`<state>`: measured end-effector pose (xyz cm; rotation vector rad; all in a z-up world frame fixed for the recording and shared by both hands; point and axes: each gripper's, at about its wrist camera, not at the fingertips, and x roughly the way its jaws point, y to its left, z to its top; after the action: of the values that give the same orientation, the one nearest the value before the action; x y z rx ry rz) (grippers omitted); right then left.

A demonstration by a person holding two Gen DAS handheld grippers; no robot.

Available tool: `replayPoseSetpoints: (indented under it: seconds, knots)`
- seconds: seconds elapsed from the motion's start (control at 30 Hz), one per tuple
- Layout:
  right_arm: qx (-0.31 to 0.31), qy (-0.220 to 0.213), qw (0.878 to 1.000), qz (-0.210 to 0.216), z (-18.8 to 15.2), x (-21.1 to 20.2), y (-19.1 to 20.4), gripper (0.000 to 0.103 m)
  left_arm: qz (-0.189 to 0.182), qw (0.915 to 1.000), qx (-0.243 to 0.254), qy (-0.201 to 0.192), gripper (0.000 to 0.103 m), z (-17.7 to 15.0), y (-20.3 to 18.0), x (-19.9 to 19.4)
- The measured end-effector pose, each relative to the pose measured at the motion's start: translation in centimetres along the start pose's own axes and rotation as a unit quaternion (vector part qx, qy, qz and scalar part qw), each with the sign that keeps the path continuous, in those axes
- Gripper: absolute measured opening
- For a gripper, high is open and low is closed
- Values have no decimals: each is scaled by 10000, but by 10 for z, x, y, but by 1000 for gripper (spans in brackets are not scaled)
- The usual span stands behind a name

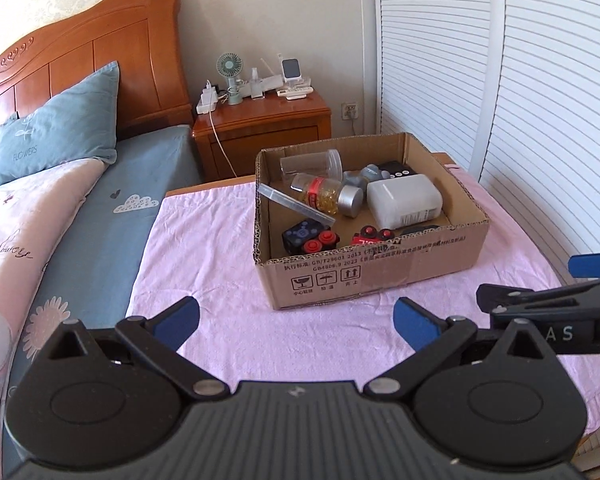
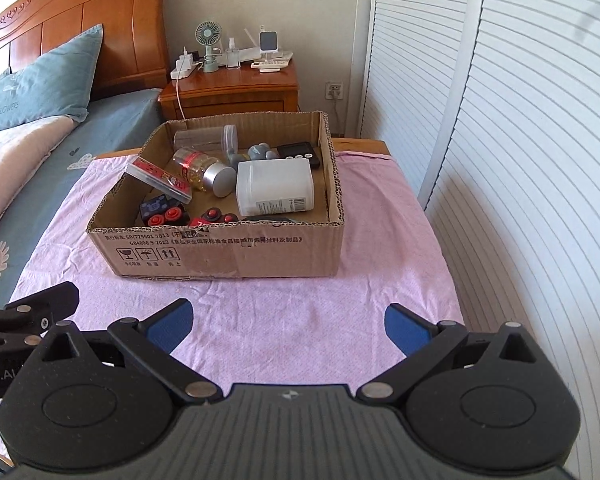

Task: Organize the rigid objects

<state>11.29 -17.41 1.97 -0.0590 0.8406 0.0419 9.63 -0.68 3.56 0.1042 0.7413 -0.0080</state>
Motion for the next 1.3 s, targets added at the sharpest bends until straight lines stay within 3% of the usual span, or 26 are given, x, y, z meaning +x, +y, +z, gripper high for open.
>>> replayPoseSetpoints:
  seconds: [1.3]
  knots:
    - [147,-161,9997,-86,3,-11,-6,103,142,9999,-55,55,102,5,-1,1]
